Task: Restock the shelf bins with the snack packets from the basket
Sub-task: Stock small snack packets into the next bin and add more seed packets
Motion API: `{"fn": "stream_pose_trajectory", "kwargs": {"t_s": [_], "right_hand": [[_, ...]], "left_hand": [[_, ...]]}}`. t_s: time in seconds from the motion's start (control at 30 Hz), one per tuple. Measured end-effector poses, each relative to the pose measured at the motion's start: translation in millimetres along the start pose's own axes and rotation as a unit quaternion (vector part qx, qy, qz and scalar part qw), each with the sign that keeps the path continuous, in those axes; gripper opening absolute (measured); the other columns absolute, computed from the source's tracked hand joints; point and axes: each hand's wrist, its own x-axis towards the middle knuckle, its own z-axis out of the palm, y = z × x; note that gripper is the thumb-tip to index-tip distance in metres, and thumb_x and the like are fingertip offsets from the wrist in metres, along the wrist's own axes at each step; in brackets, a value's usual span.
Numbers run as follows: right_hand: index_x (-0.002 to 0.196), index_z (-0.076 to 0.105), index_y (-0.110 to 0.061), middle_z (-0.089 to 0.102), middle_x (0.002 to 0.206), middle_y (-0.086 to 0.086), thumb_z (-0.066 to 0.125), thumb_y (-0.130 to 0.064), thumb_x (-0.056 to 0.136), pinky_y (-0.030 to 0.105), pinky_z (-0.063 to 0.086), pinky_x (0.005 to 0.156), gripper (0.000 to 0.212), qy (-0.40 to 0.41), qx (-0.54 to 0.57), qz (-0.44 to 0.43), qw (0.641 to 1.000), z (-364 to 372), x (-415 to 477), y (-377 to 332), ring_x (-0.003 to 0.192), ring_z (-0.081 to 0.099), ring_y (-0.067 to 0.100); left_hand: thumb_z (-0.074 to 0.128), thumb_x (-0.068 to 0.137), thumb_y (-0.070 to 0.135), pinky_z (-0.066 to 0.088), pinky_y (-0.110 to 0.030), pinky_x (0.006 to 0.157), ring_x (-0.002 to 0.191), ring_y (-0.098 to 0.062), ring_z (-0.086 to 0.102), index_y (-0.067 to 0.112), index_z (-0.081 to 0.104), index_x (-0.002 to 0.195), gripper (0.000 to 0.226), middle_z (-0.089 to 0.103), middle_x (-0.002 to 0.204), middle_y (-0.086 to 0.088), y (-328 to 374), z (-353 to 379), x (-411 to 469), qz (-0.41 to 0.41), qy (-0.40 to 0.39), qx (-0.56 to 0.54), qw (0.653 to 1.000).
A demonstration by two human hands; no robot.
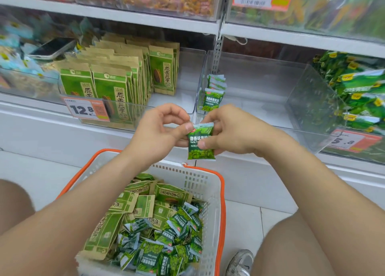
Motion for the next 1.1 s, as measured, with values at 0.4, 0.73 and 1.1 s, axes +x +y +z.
{"fn": "stream_pose_trajectory", "kwargs": {"t_s": [0.4,0.73,1.1], "right_hand": [[0.116,0.070,-0.007,0.078,0.103,0.016,0.080,-0.016,0.090,0.031,0.060,0.065,0.029,0.173,0.220,0.037,0.959,-65.0,21.3,18.3,0.074,0.072,0.022],[0.125,0.060,0.003,0.068,0.111,0.018,0.090,-0.011,0.080,0.044,0.065,0.076,0.056,0.136,-0.017,0.096,0.986,-46.7,112.6,45.7,0.075,0.077,0.028],[0.095,0.059,-0.009,0.060,0.100,0.012,0.095,-0.037,0.069,0.035,0.059,0.057,0.052,0.193,-0.164,0.120,0.960,-41.0,133.9,45.4,0.065,0.074,0.025]], "left_hand": [[0.067,0.099,0.015,0.055,-0.029,0.083,0.092,-0.007,0.067,0.022,0.071,0.106,0.010,0.072,0.097,0.012,3.3,7.1,22.1,0.181,0.143,0.210,0.950],[0.067,0.099,0.033,0.051,-0.041,0.086,0.086,-0.008,0.068,0.023,0.054,0.127,0.032,0.065,0.117,0.012,-9.9,25.6,41.7,0.189,0.097,0.325,0.921],[0.067,0.099,0.029,0.048,-0.034,0.080,0.081,-0.004,0.066,0.023,0.056,0.125,0.029,0.064,0.111,0.012,-15.3,23.4,45.3,0.207,0.096,0.319,0.920]]}}
